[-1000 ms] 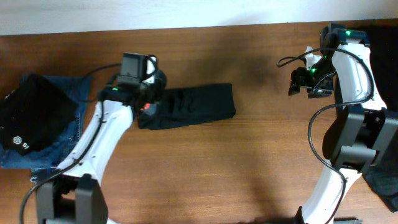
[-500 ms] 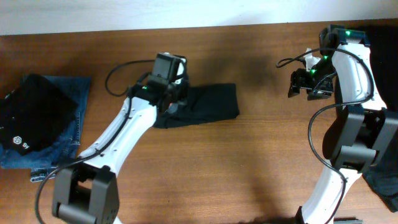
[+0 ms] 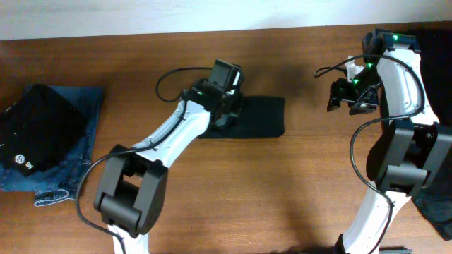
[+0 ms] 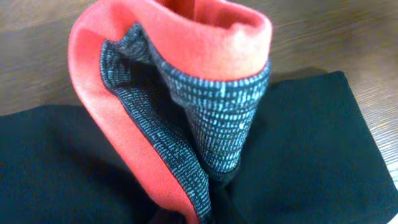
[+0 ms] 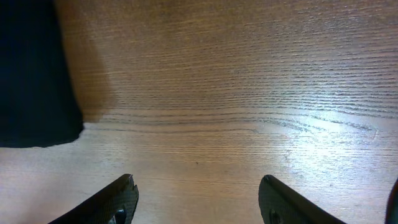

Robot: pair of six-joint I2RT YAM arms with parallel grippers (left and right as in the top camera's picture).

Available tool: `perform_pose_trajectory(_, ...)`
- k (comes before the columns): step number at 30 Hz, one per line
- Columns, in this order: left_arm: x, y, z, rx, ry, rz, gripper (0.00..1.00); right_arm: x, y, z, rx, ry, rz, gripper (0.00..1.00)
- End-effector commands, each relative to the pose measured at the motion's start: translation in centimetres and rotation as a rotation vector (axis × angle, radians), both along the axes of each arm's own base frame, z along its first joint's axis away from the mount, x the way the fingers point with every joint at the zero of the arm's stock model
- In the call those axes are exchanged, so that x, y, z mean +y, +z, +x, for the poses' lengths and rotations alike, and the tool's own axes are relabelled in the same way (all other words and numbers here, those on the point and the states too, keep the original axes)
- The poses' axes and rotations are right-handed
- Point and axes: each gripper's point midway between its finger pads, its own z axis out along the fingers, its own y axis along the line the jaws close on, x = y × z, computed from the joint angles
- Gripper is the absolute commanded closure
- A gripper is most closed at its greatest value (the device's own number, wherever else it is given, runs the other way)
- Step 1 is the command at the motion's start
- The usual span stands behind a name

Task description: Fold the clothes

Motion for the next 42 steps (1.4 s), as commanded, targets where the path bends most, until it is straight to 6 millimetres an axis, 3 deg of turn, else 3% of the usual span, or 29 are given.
perform_pose_trajectory(1,-2.0,1.7,0.7,-0.044,-0.009,-0.046,0.99,0.3,0.7,0.4,-0.023,-0.005,0.009,0.32)
perform_pose_trajectory(7,-3.1,2.3,0.4,-0.027,0.001,-0.112,0.97,0.7,0.8,0.5,-0.027,-0.007,0.03,0.32)
perform_pose_trajectory(9,-5.9,3.4,-0.3,0.008,-0.062,-0.258,0.94,0.7,0.8,0.5,-0.028,-0.007,0.03,0.32)
perform_pose_trajectory(12,-12.4,8.1,-3.1,0.034,-0.33,-0.577,0.8,0.7,0.8,0.5,-0.029,-0.007,0.03,0.32)
perform_pose_trajectory(13,-13.5,9.0,-3.8,0.024,-0.388,-0.62,0.79,0.7,0.8,0.5,-0.03,-0.007,0.03,0.32)
perform_pose_trajectory(15,-14.8,9.8,-4.7,0.005,-0.436,-0.644,0.74,0.7,0.8,0.5,-0.029,-0.007,0.03,0.32)
perform_pose_trajectory(18,-14.6,8.7,-4.6,0.013,-0.389,-0.592,0.7,0.7,0.8,0.4,-0.023,-0.007,0.031,0.32)
perform_pose_trajectory(24,-13.1,6.6,-4.6,0.07,-0.328,-0.517,0.7,0.7,0.8,0.3,-0.02,-0.007,0.032,0.32)
perform_pose_trajectory(29,-10.1,5.7,-2.0,0.035,-0.214,-0.451,0.71,0.7,0.8,0.3,-0.02,-0.006,0.033,0.32)
perform_pose_trajectory(32,-6.5,5.1,0.8,0.005,-0.102,-0.403,0.71,2.1,1.0,0.5,-0.034,0.016,0.094,0.27)
perform_pose_trajectory(35,-2.2,4.5,3.0,0.01,0.0,-0.379,0.71,6.2,2.1,0.9,-0.095,0.154,0.272,0.25)
perform_pose_trajectory(37,1.2,3.7,4.1,0.037,0.07,-0.362,0.71,7.8,2.1,1.0,-0.101,0.209,0.278,0.2)
perform_pose_trajectory(42,7.5,1.9,4.7,0.122,0.202,-0.323,0.71,10.0,0.8,1.9,-0.118,0.294,0.217,0.19)
